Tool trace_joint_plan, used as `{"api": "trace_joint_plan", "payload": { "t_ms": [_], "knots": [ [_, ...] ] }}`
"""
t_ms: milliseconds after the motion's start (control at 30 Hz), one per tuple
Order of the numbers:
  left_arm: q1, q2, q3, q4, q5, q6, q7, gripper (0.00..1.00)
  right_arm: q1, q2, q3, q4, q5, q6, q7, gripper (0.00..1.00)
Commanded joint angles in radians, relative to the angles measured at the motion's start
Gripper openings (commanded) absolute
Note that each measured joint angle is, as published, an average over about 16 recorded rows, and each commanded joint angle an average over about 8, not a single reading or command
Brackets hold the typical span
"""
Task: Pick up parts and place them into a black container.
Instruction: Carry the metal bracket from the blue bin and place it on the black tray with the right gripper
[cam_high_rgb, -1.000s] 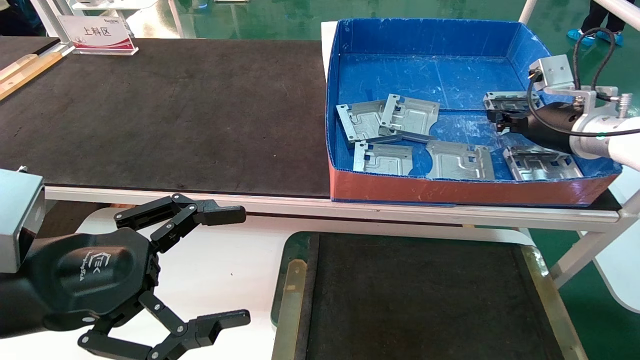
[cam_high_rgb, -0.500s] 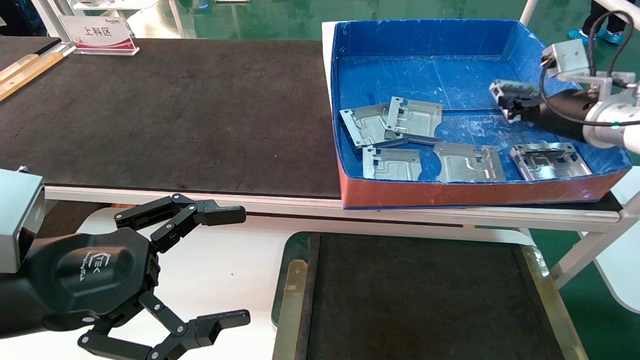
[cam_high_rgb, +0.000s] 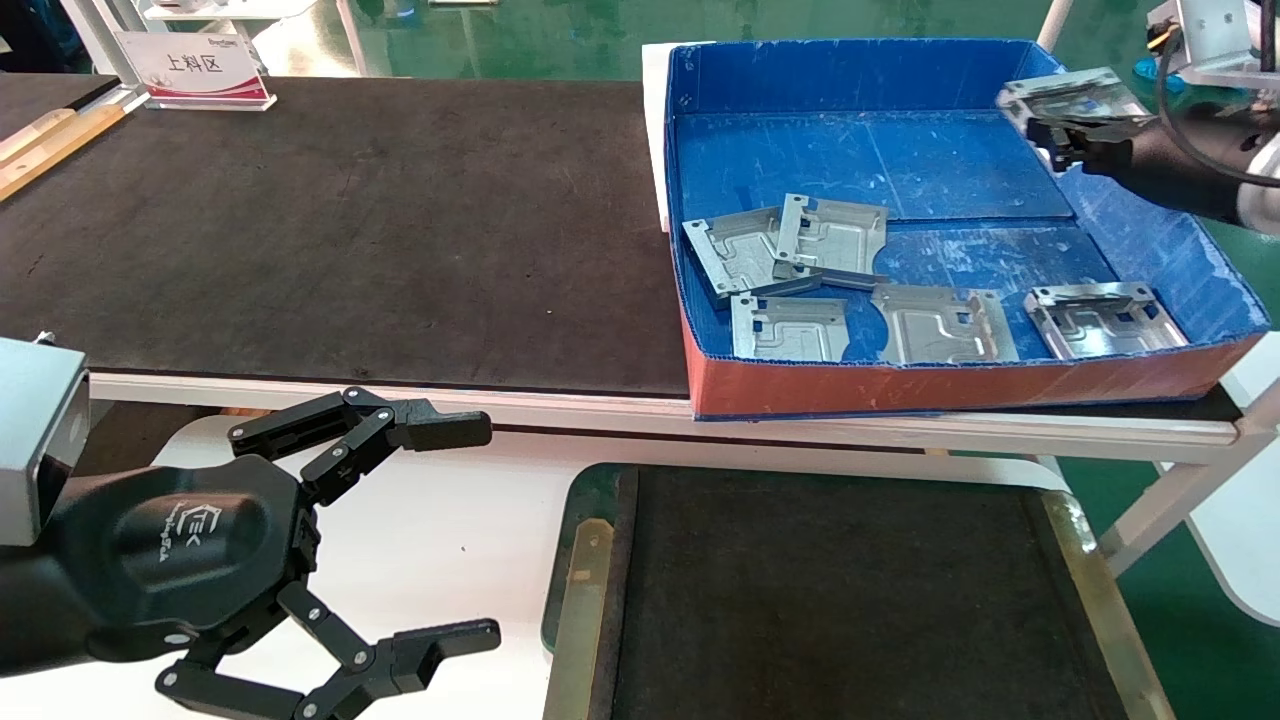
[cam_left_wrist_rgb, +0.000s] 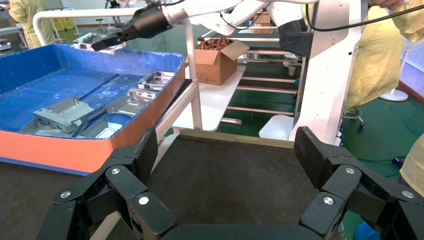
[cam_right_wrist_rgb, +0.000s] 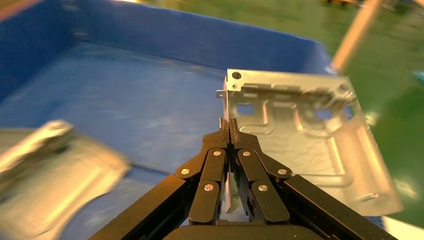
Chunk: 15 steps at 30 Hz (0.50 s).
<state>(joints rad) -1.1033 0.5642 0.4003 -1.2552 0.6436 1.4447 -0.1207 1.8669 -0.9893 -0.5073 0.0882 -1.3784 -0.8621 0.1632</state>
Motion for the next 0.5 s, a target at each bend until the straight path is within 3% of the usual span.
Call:
{"api": "trace_joint_plan", "payload": {
  "t_ms": [33,267,500],
  "knots": [
    [0.0,0.0,0.0,0.0,0.0,0.0,0.0,1.0,0.007,0.023,0.007,0.016,0.012,-0.081,-0.015,0.0],
    [0.0,0.0,0.0,0.0,0.0,0.0,0.0,1.0,0.012,0.131,0.04,0.063,0.08,-0.45,-0.075,0.0],
    [0.0,0.0,0.0,0.0,0.0,0.0,0.0,1.0,-0.008,0.212,0.052,0.126,0.127,-0.692,-0.075,0.0]
  ]
}}
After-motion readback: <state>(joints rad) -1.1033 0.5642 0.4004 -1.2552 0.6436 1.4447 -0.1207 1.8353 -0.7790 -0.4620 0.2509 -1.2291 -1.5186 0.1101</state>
